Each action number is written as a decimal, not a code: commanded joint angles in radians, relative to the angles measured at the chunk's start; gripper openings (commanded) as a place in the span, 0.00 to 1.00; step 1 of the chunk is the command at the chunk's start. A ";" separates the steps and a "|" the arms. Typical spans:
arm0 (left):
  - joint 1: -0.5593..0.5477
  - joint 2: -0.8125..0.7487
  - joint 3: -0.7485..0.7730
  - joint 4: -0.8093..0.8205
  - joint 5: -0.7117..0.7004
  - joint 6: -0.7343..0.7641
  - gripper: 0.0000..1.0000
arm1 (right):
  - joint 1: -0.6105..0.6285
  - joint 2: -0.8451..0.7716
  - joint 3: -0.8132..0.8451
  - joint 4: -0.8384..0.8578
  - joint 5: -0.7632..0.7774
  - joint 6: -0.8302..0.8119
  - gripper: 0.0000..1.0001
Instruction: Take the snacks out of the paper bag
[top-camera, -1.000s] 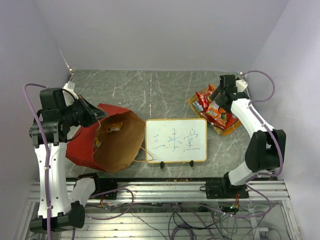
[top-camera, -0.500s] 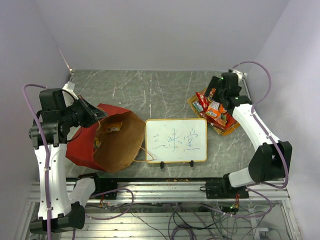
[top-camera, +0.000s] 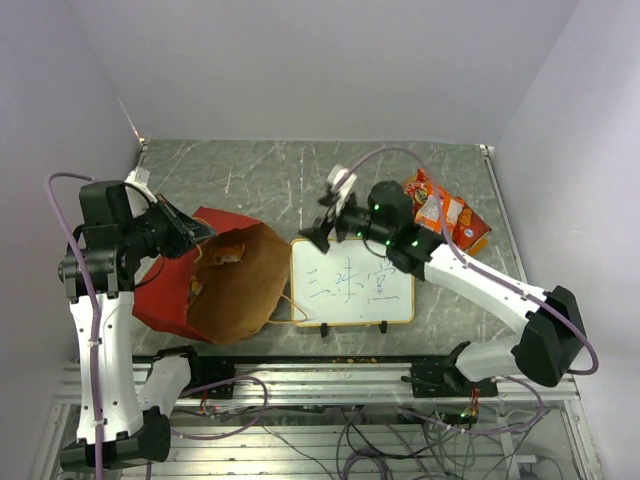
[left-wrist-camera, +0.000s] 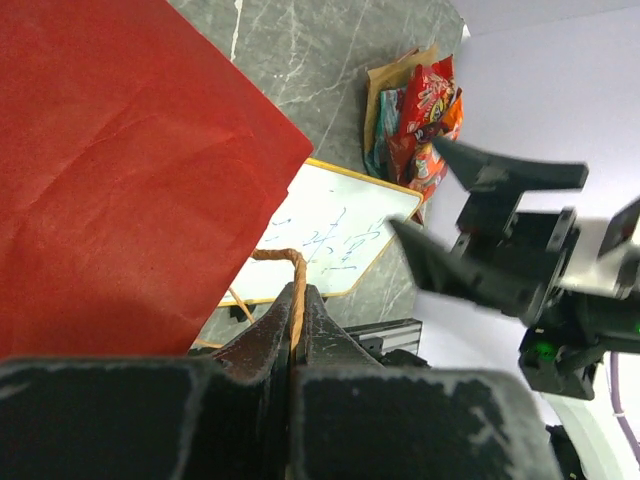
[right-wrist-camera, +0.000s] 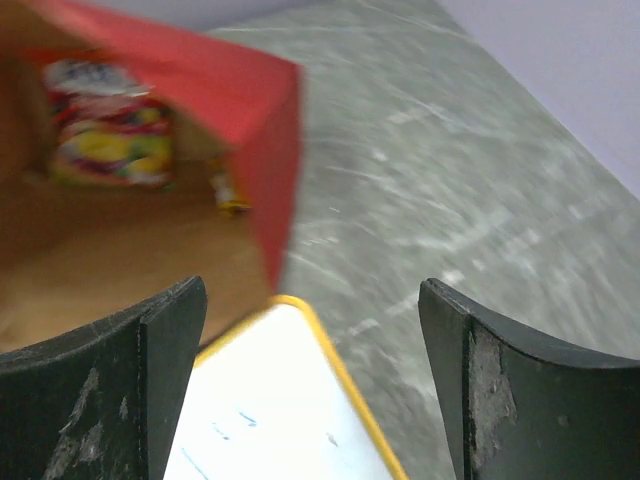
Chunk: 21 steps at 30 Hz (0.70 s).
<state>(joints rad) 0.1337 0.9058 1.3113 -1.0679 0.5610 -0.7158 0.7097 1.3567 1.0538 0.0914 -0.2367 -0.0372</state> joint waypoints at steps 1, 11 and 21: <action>-0.005 -0.017 -0.002 -0.006 -0.004 -0.009 0.07 | 0.164 0.013 -0.047 0.195 -0.252 -0.283 0.86; -0.006 -0.011 0.015 -0.036 -0.002 0.009 0.07 | 0.436 0.290 0.051 0.176 -0.061 -0.667 0.86; -0.006 0.037 0.083 -0.089 0.028 0.119 0.07 | 0.463 0.607 0.292 0.160 0.133 -0.821 0.75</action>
<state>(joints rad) 0.1337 0.9318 1.3434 -1.1309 0.5625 -0.6647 1.1667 1.8767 1.2533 0.2230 -0.2264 -0.7708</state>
